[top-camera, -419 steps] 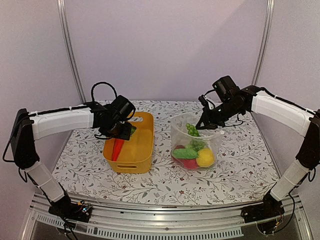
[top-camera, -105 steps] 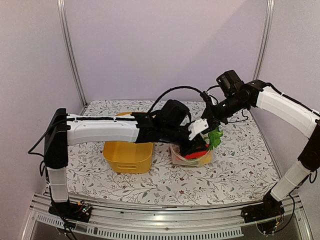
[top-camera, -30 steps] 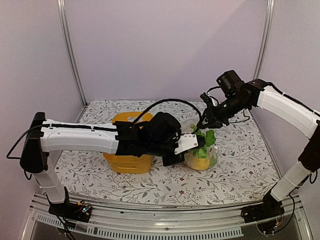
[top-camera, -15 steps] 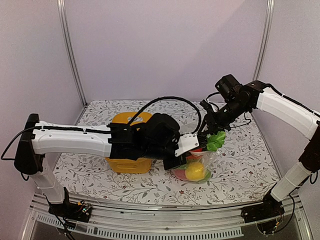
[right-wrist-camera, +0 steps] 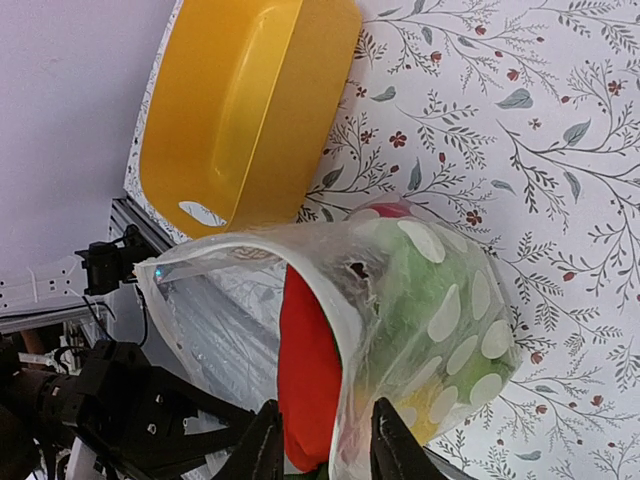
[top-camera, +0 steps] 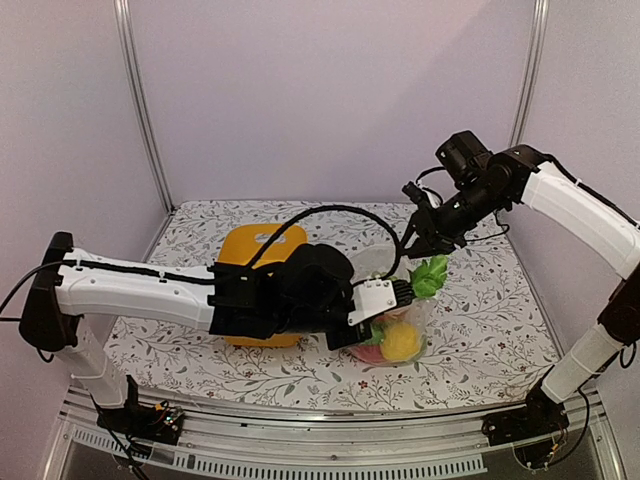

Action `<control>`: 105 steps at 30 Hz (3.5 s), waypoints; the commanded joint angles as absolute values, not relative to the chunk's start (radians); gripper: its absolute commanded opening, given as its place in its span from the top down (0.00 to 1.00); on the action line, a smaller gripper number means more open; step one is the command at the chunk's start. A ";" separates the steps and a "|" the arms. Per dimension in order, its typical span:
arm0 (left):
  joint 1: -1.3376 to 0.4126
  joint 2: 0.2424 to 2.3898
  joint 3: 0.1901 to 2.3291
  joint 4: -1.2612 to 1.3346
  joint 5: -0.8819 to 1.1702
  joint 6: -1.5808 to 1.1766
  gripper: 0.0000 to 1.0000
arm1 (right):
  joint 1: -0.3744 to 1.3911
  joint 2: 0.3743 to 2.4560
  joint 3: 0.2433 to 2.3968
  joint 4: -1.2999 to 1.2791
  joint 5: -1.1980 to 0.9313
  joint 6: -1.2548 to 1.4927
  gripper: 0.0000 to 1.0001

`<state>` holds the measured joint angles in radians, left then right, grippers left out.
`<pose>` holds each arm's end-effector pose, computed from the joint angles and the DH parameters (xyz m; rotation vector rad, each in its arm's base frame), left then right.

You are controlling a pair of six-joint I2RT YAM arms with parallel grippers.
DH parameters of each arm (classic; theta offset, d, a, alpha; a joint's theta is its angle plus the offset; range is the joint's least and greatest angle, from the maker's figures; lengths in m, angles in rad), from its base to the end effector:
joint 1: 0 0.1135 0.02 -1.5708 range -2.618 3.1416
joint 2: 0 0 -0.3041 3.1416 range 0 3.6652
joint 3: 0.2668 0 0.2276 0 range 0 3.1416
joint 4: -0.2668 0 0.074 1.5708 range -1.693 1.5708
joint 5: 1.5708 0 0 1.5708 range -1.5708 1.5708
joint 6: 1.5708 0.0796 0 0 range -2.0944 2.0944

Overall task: Place the food in the zip-top bag and seal the zipper
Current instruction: Pass from the right arm to the left, then pass from the left arm to the right, then adjust the fake vegetable in the zipper food storage bag.

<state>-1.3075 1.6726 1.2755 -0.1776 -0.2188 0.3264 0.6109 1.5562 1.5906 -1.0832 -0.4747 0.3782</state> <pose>0.1218 -0.3855 0.3040 1.4766 1.5620 -0.3418 0.2291 0.2048 0.3596 -0.4966 2.7159 0.9359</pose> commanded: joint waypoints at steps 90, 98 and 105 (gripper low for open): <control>-1.215 2.026 1.724 -0.373 0.003 0.239 0.73 | 0.610 1.581 1.582 -1.036 -0.509 0.378 1.00; -1.213 1.949 1.740 -0.384 -0.082 0.171 0.88 | 0.596 1.560 1.558 -1.022 -0.508 0.383 1.00; -1.199 1.773 1.533 -0.039 -0.234 0.067 0.93 | 0.593 1.548 1.541 -1.004 -0.506 0.397 1.00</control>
